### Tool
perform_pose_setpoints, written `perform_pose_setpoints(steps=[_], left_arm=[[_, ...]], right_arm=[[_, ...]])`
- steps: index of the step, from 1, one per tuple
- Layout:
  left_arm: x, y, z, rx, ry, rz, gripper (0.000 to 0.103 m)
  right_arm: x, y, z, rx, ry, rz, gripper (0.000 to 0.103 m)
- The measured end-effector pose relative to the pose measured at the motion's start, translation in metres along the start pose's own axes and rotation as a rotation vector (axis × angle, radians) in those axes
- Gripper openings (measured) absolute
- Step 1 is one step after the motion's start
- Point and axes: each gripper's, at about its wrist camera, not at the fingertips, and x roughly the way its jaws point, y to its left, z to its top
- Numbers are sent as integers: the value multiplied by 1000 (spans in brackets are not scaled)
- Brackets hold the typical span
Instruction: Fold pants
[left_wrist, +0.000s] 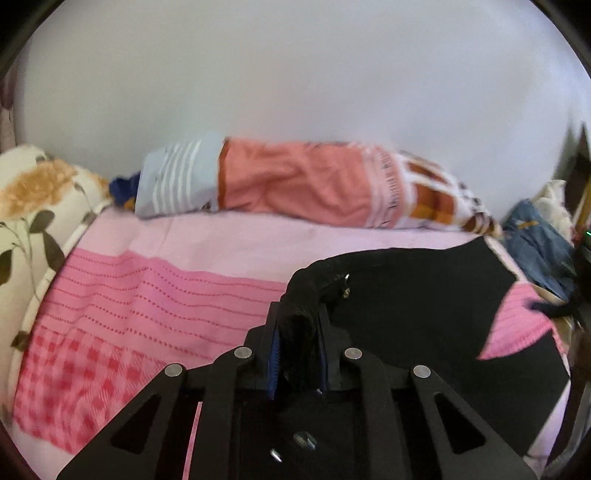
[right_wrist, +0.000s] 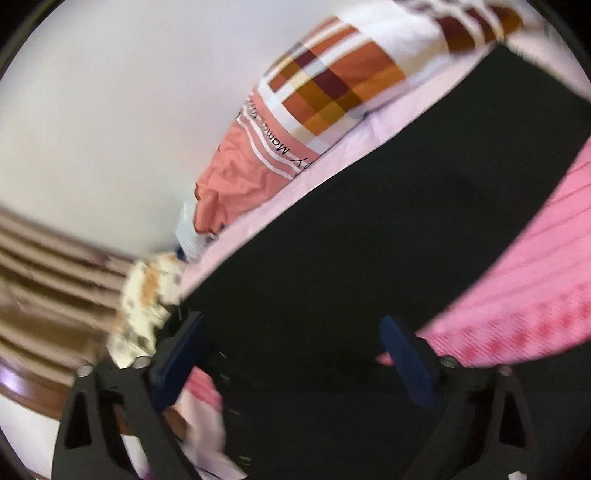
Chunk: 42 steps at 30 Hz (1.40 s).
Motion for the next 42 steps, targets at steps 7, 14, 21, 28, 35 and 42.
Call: perform_pose_setpoints(steps=[7, 14, 21, 28, 35, 42], left_arm=[[-51, -24, -41, -29, -46, -14, 17], [-59, -35, -64, -77, 0, -16, 17], [-67, -14, -72, -185, 71, -15, 17], [-89, -4, -107, -269, 153, 14, 18], [-103, -10, -151, -267, 213, 60, 18], [-96, -1, -181, -270, 267, 124, 18]], right_arm=[[70, -12, 53, 121, 108, 35, 69], [79, -21, 52, 97, 54, -82, 7], [13, -25, -34, 7, 9, -65, 7], [-12, -53, -133, 63, 116, -77, 7], [-1, -83, -190, 131, 208, -95, 7], [25, -94, -222, 164, 307, -85, 4]])
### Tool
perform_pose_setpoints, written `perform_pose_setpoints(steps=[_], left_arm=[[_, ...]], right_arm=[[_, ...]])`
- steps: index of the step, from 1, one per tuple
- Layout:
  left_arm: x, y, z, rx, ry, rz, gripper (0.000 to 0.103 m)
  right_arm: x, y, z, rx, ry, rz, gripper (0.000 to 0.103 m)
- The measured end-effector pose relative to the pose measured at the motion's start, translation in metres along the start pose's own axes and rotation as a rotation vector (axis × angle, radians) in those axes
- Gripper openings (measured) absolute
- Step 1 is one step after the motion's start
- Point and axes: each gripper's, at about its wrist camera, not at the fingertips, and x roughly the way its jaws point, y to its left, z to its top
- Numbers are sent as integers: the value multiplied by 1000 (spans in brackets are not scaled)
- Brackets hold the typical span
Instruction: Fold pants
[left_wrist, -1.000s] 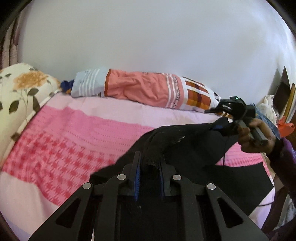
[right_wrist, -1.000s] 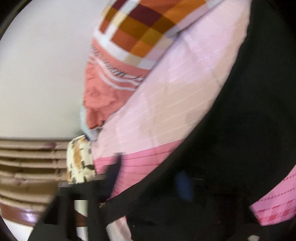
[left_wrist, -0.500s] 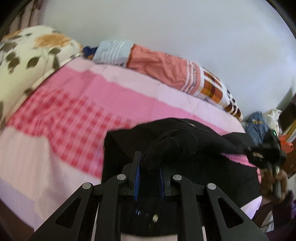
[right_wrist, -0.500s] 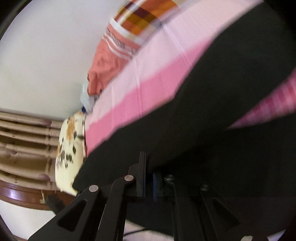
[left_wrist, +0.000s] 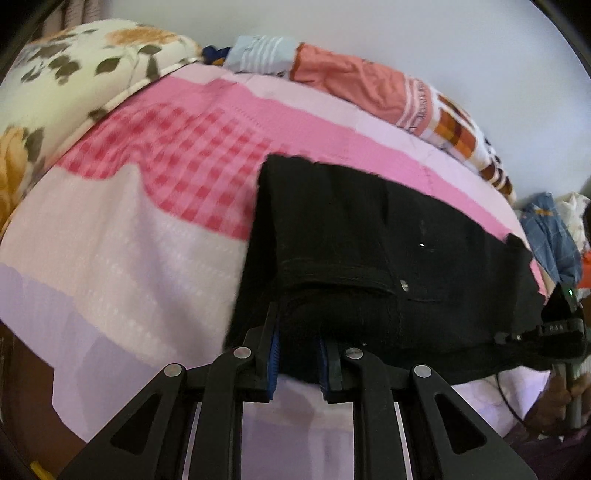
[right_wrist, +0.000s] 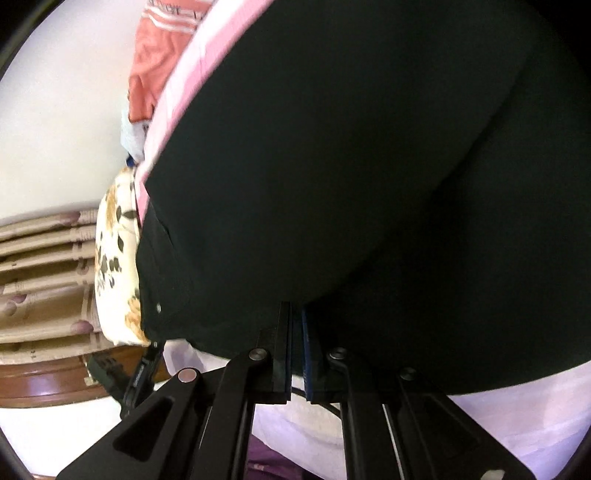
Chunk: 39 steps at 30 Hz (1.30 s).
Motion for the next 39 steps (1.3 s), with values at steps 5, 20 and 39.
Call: perform_pose_setpoints(steps=[5, 20, 39], left_arm=[[-4, 11, -6, -31, 8, 17, 18], [-64, -58, 17, 119, -204, 125, 69], [45, -138, 3, 76, 89, -49, 69]], right_arm=[[-4, 5, -4, -41, -4, 31, 4], [-248, -146, 59, 140, -644, 147, 8], [-297, -203, 143, 214, -766, -66, 60]])
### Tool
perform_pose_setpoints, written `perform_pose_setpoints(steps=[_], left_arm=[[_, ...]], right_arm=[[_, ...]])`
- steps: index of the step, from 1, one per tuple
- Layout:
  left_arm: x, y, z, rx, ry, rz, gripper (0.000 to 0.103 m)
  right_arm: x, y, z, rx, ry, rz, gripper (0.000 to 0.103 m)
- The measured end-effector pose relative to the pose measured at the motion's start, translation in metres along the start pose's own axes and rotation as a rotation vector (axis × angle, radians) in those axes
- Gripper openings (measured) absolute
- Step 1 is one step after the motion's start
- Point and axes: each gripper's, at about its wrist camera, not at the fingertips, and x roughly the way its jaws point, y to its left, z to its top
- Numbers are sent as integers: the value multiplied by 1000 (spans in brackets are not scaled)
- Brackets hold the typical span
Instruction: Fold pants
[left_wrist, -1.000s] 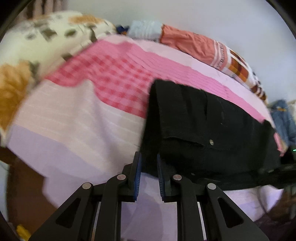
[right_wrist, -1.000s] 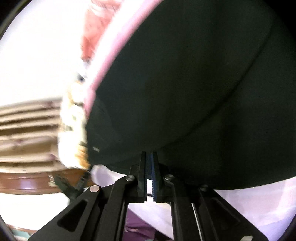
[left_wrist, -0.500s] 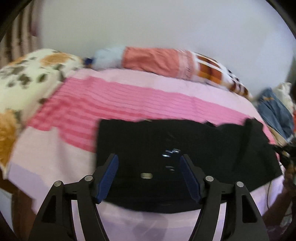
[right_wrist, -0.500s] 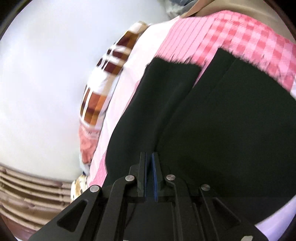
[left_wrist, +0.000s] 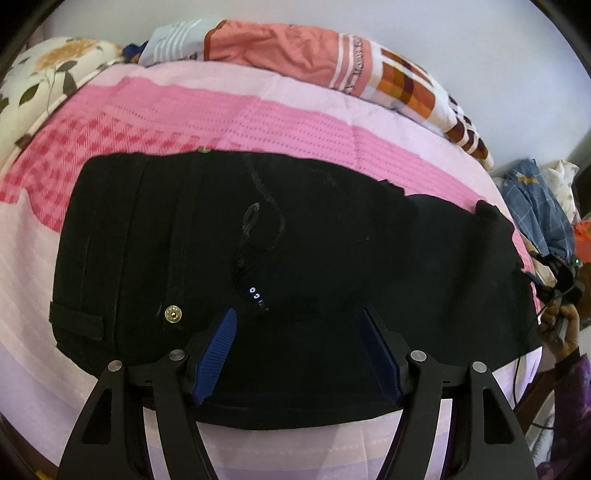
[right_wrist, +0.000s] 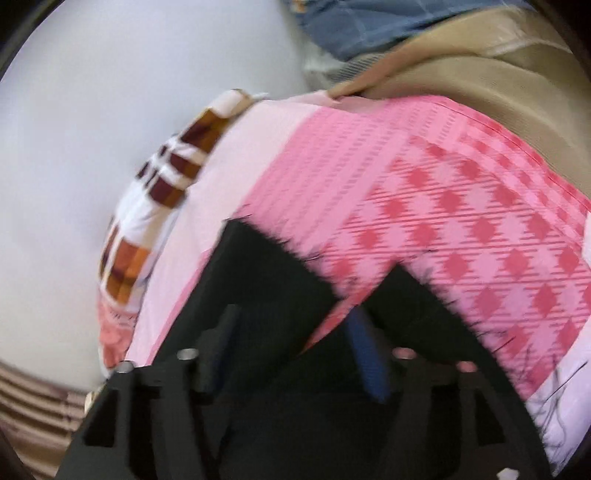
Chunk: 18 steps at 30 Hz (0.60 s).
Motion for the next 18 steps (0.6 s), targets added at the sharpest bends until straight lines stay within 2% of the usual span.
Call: perform_pose_setpoints(steps=[3, 6, 8, 10, 11, 12, 13, 15, 18], left_arm=[[3, 4, 1, -21, 10, -2, 69], [7, 4, 2, -26, 21, 9, 69], [8, 4, 3, -22, 28, 19, 70], [9, 2, 4, -19, 32, 23, 71], [9, 2, 4, -17, 34, 24, 71], [9, 2, 4, -17, 36, 25, 71], [9, 3, 4, -18, 39, 24, 71], [9, 4, 3, -28, 43, 19, 71], [9, 4, 3, -33, 52, 14, 73]], right_arm=[[6, 2, 3, 12, 22, 55, 63], [27, 15, 1, 0, 108, 145, 63], [35, 22, -2, -5, 134, 193, 63], [38, 27, -6, 15, 160, 313, 63], [41, 27, -10, 45, 181, 401, 63], [44, 26, -13, 55, 194, 426, 63], [44, 27, -17, 45, 196, 389, 62], [43, 29, -24, -10, 184, 324, 50], [40, 37, -36, -52, 190, 308, 50]])
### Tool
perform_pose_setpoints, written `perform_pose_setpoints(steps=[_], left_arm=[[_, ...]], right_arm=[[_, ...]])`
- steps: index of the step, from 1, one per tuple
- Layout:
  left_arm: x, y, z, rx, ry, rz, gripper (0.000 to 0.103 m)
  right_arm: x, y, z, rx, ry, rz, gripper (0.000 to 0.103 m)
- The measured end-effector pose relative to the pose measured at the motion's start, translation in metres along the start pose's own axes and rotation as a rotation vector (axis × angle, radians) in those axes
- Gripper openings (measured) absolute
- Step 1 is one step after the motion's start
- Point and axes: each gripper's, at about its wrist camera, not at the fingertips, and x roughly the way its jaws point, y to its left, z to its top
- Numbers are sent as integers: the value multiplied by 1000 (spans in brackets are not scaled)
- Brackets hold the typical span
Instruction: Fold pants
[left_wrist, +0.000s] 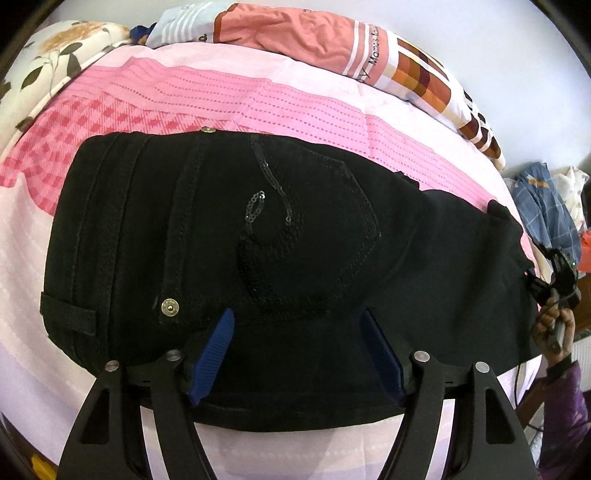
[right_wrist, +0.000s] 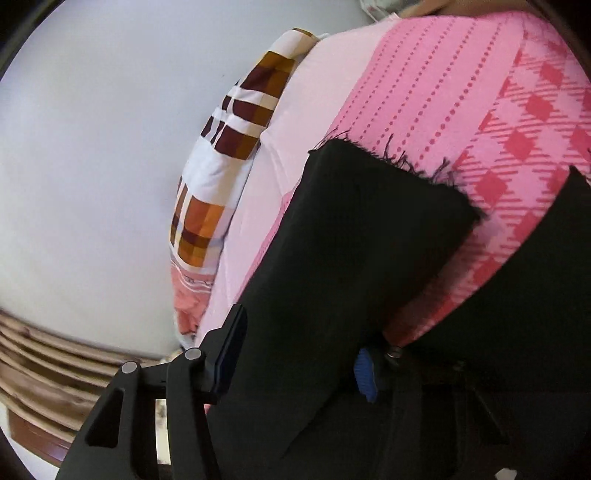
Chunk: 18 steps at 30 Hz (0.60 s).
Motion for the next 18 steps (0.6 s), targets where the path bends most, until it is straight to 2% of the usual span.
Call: perform_pose_setpoints(steps=[2, 3, 4, 6, 9, 12, 18], left_arm=[[1, -1, -1, 0, 3, 2, 73], [1, -1, 0, 0, 3, 3, 73], [1, -1, -1, 0, 3, 2, 74], [1, -1, 0, 0, 7, 4, 74], [-1, -2, 0, 6, 2, 2, 74], [-1, -1, -1, 14, -3, 13, 74], [-8, 2, -5, 23, -13, 36, 74]], right_arm=[[2, 9, -6, -54, 0, -56, 48], [4, 10, -9, -72, 6, -98, 32], [8, 8, -9, -58, 28, -118, 8], [11, 0, -13, -13, 34, -134, 7], [-2, 5, -17, 16, -1, -111, 6], [-36, 16, -26, 44, -57, -50, 6], [-107, 17, -59, 103, -111, -58, 6]])
